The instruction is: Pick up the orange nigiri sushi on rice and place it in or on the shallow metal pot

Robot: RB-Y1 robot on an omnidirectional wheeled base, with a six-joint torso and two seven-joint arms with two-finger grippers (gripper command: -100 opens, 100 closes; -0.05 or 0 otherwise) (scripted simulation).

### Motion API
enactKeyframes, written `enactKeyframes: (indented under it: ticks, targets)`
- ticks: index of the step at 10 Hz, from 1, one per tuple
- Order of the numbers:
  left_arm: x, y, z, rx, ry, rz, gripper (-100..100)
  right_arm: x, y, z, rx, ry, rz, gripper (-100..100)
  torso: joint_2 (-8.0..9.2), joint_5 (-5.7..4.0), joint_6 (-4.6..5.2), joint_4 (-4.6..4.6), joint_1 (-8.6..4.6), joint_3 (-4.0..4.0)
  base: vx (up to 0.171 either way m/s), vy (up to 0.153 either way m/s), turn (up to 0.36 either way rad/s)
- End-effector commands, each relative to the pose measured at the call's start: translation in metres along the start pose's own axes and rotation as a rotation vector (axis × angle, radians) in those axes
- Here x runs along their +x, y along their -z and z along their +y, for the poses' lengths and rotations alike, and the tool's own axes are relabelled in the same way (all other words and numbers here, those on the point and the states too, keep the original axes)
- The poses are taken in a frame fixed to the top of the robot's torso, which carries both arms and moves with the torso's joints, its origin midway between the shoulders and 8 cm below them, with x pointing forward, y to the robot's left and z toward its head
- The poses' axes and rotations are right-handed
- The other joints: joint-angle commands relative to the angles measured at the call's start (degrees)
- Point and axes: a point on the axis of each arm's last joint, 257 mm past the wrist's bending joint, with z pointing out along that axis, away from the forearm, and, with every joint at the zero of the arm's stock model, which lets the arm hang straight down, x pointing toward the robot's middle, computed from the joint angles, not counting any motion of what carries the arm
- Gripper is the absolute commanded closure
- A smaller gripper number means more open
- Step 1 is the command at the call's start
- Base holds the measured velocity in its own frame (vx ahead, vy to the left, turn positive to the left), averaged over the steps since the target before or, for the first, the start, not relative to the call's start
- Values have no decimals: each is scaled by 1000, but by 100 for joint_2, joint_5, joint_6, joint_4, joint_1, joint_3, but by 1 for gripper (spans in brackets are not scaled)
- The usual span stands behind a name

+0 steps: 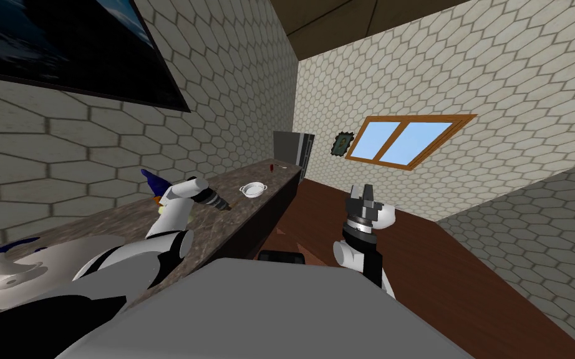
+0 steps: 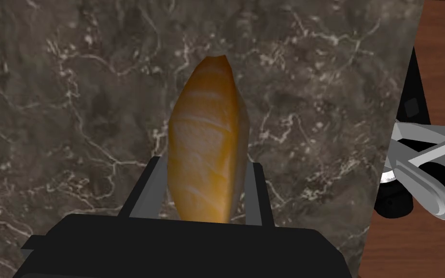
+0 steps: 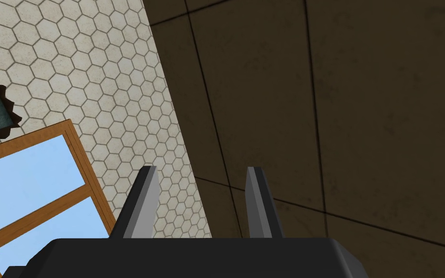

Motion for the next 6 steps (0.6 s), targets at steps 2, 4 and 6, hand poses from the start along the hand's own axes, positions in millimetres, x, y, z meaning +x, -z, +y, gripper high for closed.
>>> enactKeyframes:
  ticks: [2, 4, 6]
  targets:
    - [-6, 23, -17, 56, 11, -40, 100, 0, 0, 0, 0, 0, 0, 0, -7, -3, 1, 1, -2, -3, -88, -4, -53]
    - [-8, 45, -36, 125, 6, -55, 100, 0, 0, 0, 0, 0, 0, 0, -29, -11, -1, -1, -13, -14, -6, -31, -34]
    - [-9, 57, -45, 166, -2, -61, 100, 0, 0, 0, 0, 0, 0, 0, -73, -15, 8, -10, -30, -39, 73, -52, -32]
